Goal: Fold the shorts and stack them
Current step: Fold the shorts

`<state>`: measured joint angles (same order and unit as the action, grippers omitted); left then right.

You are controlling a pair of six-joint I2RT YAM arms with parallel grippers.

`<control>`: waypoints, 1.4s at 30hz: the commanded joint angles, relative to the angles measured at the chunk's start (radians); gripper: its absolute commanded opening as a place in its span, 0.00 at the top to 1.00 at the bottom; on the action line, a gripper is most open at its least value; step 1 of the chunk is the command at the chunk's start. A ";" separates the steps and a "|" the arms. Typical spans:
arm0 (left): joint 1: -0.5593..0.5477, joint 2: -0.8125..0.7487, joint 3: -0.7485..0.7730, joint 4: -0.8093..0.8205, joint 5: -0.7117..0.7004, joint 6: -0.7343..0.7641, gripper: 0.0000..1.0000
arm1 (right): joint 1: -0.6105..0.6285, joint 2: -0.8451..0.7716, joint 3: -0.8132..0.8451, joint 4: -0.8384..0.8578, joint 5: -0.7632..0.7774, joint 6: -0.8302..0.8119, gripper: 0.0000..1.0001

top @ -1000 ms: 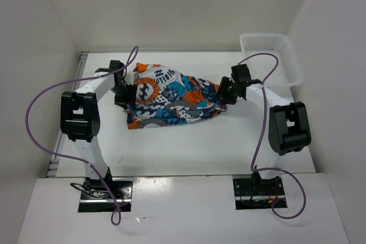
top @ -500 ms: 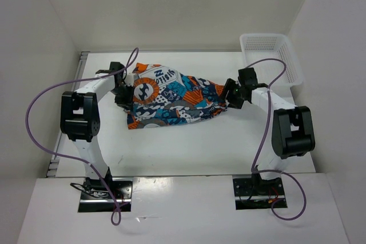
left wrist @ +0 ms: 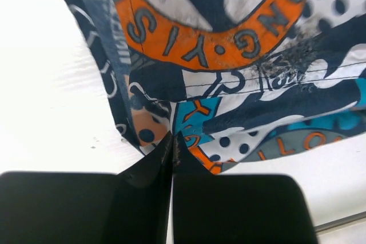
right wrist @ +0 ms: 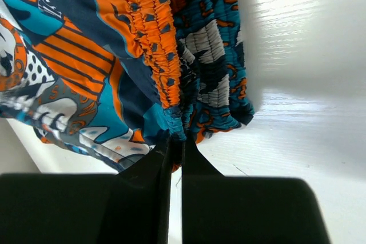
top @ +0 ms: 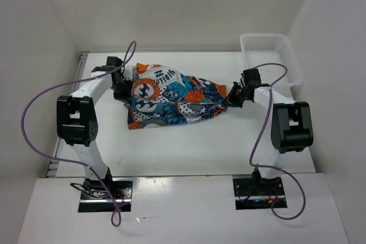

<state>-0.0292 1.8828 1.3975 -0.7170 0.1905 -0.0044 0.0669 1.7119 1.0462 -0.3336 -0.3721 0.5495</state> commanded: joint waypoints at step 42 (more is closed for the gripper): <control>-0.089 -0.234 -0.115 -0.340 -0.074 0.004 0.52 | -0.016 -0.032 -0.156 0.100 0.110 0.234 0.32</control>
<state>-0.1661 1.7081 1.2247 -1.0512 0.1707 -0.0025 0.0257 1.6627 0.8764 -0.2481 -0.2905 0.7593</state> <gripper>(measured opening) 0.470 0.703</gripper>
